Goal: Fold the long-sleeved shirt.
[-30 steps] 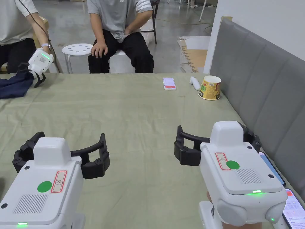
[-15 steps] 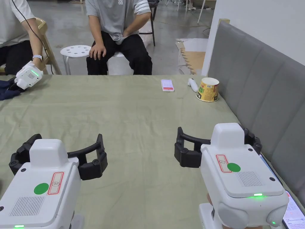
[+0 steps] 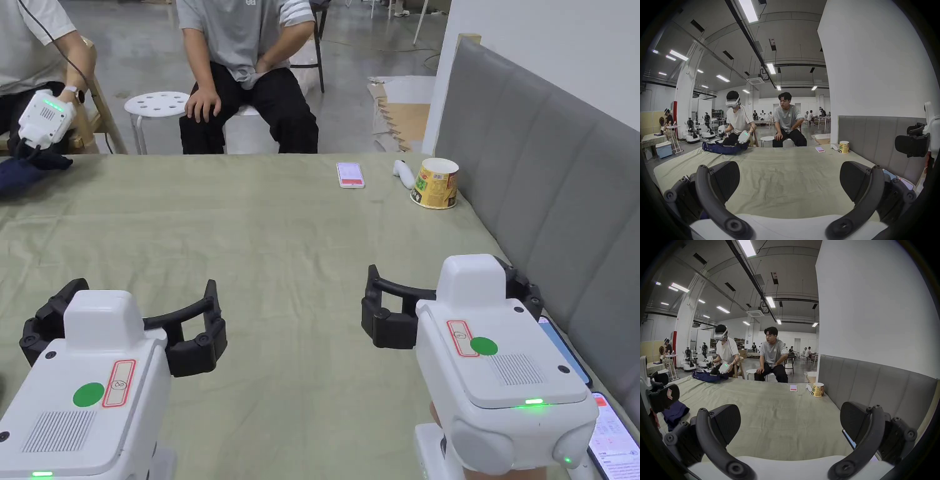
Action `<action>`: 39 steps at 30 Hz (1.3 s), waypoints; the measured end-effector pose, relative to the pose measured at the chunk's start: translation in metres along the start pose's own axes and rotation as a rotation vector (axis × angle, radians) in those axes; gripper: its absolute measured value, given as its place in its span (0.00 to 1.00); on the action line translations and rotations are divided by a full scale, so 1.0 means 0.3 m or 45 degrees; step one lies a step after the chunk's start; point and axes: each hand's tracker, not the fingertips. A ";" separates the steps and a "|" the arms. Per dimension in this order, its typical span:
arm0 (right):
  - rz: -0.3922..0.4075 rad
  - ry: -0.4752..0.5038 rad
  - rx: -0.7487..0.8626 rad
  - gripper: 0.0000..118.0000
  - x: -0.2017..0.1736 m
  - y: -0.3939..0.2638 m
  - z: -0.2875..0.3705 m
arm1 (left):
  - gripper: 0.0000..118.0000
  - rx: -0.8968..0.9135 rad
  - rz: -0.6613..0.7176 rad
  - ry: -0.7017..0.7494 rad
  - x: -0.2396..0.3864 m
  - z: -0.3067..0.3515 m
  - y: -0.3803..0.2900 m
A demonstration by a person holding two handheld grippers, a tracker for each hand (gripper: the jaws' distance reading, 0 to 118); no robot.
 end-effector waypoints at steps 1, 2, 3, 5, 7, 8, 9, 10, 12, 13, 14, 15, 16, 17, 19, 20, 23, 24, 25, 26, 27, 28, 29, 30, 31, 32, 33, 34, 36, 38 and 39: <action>-0.002 0.000 -0.003 1.00 -0.001 -0.001 0.000 | 0.94 0.000 -0.003 0.000 0.000 0.000 0.000; -0.005 0.000 -0.003 1.00 -0.003 0.000 0.000 | 0.94 0.000 -0.007 0.001 0.001 0.001 0.000; -0.005 0.002 -0.008 1.00 -0.007 0.003 0.001 | 0.94 0.000 -0.008 0.003 0.001 0.001 0.001; 0.004 0.018 -0.028 1.00 -0.013 0.014 0.002 | 0.94 -0.002 -0.006 0.006 -0.002 0.001 0.000; -0.015 0.067 -0.066 1.00 -0.011 0.022 0.005 | 0.94 -0.005 -0.006 0.016 -0.003 0.000 0.001; -0.038 0.095 -0.075 1.00 -0.009 0.027 0.001 | 0.94 -0.005 -0.008 0.019 -0.004 0.001 0.001; -0.049 0.105 -0.090 1.00 -0.007 0.032 0.001 | 0.94 -0.004 -0.009 0.018 -0.005 0.002 0.002; -0.060 0.100 -0.108 1.00 -0.010 0.040 0.002 | 0.94 -0.004 -0.010 0.019 -0.005 0.002 0.003; -0.091 -0.021 -0.203 1.00 -0.032 0.057 0.008 | 0.94 -0.005 -0.013 0.023 -0.005 0.002 0.004; -0.102 -0.091 -0.244 1.00 -0.045 0.064 0.005 | 0.94 -0.007 -0.024 0.033 -0.003 0.001 0.003; -0.110 -0.134 -0.276 1.00 -0.054 0.068 0.002 | 0.94 -0.011 -0.037 0.044 0.001 0.000 0.002; -0.108 -0.139 -0.298 1.00 -0.063 0.070 -0.002 | 0.94 -0.015 -0.042 0.048 0.003 -0.002 0.001; -0.101 -0.117 -0.302 1.00 -0.066 0.068 -0.008 | 0.94 -0.017 -0.043 0.047 0.001 -0.005 -0.004; -0.098 -0.082 -0.311 1.00 -0.062 0.064 -0.010 | 0.94 -0.023 -0.038 0.042 0.000 -0.006 -0.005; -0.133 -0.030 -0.300 1.00 -0.055 0.052 -0.011 | 0.94 -0.025 -0.023 0.035 -0.001 -0.005 -0.006; -0.147 -0.029 -0.331 1.00 -0.052 0.056 -0.016 | 0.94 -0.025 -0.021 0.032 -0.002 -0.004 -0.007; -0.196 -0.030 -0.340 1.00 -0.045 0.061 -0.019 | 0.94 -0.026 -0.038 0.036 -0.001 -0.001 -0.006; -0.189 -0.044 -0.339 1.00 -0.046 0.063 -0.019 | 0.94 -0.026 -0.043 0.039 -0.003 -0.002 -0.009; -0.178 -0.049 -0.328 1.00 -0.046 0.064 -0.017 | 0.94 -0.027 -0.045 0.041 -0.003 -0.002 -0.010; -0.164 -0.061 -0.314 1.00 -0.047 0.064 -0.012 | 0.94 -0.028 -0.043 0.043 -0.004 -0.002 -0.009; -0.159 -0.077 -0.311 1.00 -0.050 0.066 -0.009 | 0.94 -0.028 -0.037 0.041 -0.005 -0.002 -0.009; -0.159 -0.097 -0.303 1.00 -0.053 0.064 -0.007 | 0.94 -0.030 -0.029 0.039 -0.007 -0.002 -0.010; -0.139 -0.137 -0.296 1.00 -0.058 0.060 -0.002 | 0.94 -0.030 -0.025 0.039 -0.006 -0.003 -0.010; -0.102 -0.157 -0.289 1.00 -0.061 0.059 0.000 | 0.94 -0.032 -0.024 0.040 -0.005 -0.004 -0.010; -0.052 -0.170 -0.281 1.00 -0.069 0.054 -0.004 | 0.94 -0.034 -0.026 0.038 -0.003 -0.005 -0.010; -0.010 -0.169 -0.288 1.00 -0.071 0.048 -0.005 | 0.94 -0.034 -0.029 0.036 -0.002 -0.005 -0.010; 0.041 -0.143 -0.285 1.00 -0.069 0.044 -0.006 | 0.94 -0.034 -0.032 0.035 0.001 -0.005 -0.010; 0.074 -0.120 -0.271 1.00 -0.067 0.037 -0.004 | 0.94 -0.036 -0.033 0.032 0.003 -0.005 -0.009; 0.035 -0.122 -0.235 1.00 -0.061 0.025 0.007 | 0.94 -0.035 -0.032 0.024 0.006 -0.005 -0.010; -0.042 -0.073 -0.199 1.00 -0.044 0.029 0.013 | 0.94 -0.037 -0.033 0.018 0.009 -0.005 -0.008; -0.056 -0.050 -0.203 1.00 -0.040 0.034 0.015 | 0.94 -0.037 -0.036 0.017 0.011 -0.005 -0.008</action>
